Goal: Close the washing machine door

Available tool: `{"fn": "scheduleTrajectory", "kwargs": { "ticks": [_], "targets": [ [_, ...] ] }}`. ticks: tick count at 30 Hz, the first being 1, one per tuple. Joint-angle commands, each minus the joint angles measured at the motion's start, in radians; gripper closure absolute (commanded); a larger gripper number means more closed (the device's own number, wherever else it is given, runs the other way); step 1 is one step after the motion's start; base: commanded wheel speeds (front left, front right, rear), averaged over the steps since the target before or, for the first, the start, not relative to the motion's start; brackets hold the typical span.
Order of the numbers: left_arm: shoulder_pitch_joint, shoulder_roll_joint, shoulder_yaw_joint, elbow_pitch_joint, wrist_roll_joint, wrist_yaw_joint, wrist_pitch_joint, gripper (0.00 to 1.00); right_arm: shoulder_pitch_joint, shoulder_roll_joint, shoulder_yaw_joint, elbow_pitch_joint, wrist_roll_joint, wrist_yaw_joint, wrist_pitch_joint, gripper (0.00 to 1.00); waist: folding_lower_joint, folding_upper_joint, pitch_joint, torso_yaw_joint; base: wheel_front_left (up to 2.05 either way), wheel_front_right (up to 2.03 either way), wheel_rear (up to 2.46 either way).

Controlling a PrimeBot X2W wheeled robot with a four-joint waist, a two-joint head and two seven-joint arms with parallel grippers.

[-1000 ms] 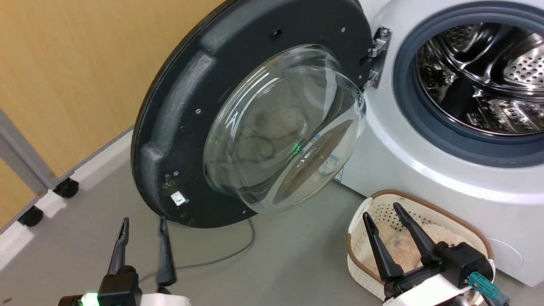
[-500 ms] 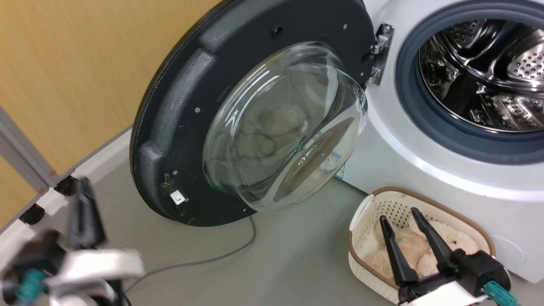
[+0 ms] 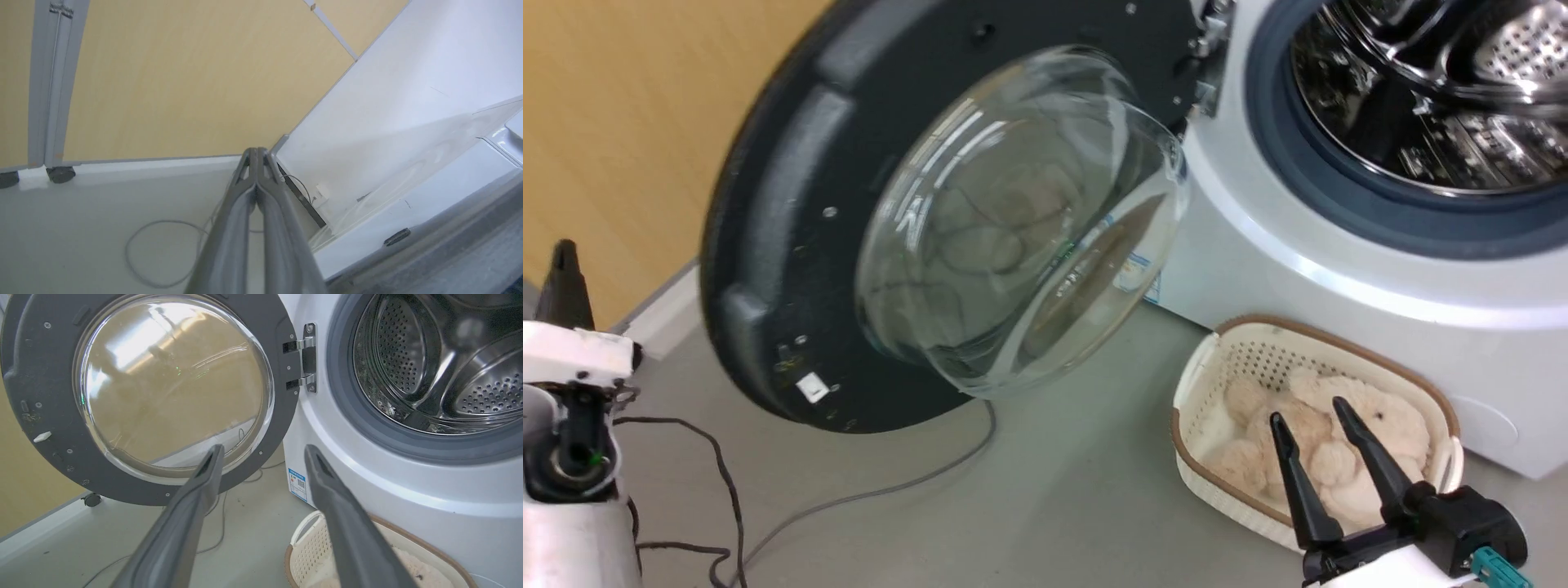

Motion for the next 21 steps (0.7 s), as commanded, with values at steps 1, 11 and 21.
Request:
{"fn": "scheduleTrajectory", "kwargs": {
  "ticks": [1,11,21],
  "targets": [
    [-0.023,0.003,0.015,0.032,-0.053,-0.008,0.056,1.00,-0.009,-0.005,-0.004,-0.004,-0.008,0.001,0.003,0.00,0.0000,0.0000,0.015,-0.017,0.00,0.00,0.00],
    [-0.045,-0.017,0.058,0.080,-0.366,-0.045,0.420,1.00,-0.021,0.000,-0.018,0.001,-0.017,0.001,0.003,0.00,0.0000,0.0000,0.022,-0.040,0.00,0.00,0.00],
    [0.096,-0.044,-0.031,-0.091,-0.472,-0.078,0.633,1.00,-0.021,0.015,-0.032,0.014,-0.019,0.001,-0.002,0.00,0.0000,0.0000,-0.018,-0.077,0.00,0.00,0.00]
  ]
}}
